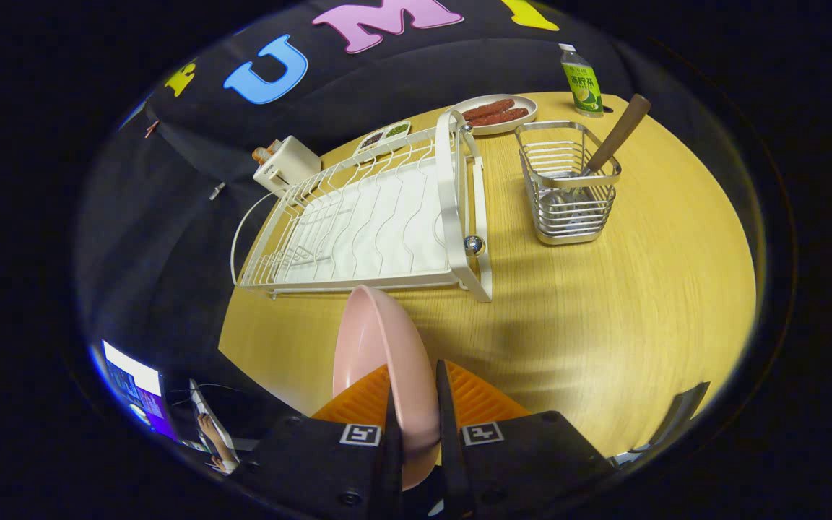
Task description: Take the plate from the dish rack, then take the spoon from the basket and place it into the plate.
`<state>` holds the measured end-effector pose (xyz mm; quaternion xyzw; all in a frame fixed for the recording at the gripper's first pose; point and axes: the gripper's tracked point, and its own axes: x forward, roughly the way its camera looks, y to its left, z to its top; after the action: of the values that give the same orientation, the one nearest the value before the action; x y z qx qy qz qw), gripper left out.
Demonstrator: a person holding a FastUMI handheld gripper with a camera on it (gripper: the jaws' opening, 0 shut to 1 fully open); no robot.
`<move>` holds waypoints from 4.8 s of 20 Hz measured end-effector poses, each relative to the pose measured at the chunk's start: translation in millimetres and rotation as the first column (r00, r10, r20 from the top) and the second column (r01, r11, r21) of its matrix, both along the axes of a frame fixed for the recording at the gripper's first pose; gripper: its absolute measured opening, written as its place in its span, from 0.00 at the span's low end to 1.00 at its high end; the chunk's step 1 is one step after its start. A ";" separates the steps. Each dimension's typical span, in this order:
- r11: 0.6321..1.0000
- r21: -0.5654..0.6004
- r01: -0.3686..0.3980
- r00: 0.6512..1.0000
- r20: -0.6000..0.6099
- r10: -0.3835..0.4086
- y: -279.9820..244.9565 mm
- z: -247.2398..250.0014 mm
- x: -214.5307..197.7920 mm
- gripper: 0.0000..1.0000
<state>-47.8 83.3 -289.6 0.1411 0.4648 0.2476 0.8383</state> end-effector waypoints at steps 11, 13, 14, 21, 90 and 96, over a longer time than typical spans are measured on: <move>1.000 -0.018 -0.006 0.998 0.069 0.007 -44.3 -4.9 21.3 0.81; 0.997 -0.069 -0.016 0.986 0.166 0.027 -65.2 9.6 24.3 0.98; 0.995 -0.097 -0.014 0.973 0.227 0.036 -74.3 17.3 28.0 0.98; 0.983 -0.162 0.086 0.802 0.597 0.028 -119.1 95.5 80.9 0.98; 0.995 0.099 0.017 0.882 0.467 -0.061 91.7 89.9 3.5 0.12; 0.997 0.064 0.035 0.894 0.445 -0.060 90.4 62.6 -0.6 0.14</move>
<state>-48.5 173.7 -227.0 0.1146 0.2497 0.2651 0.9243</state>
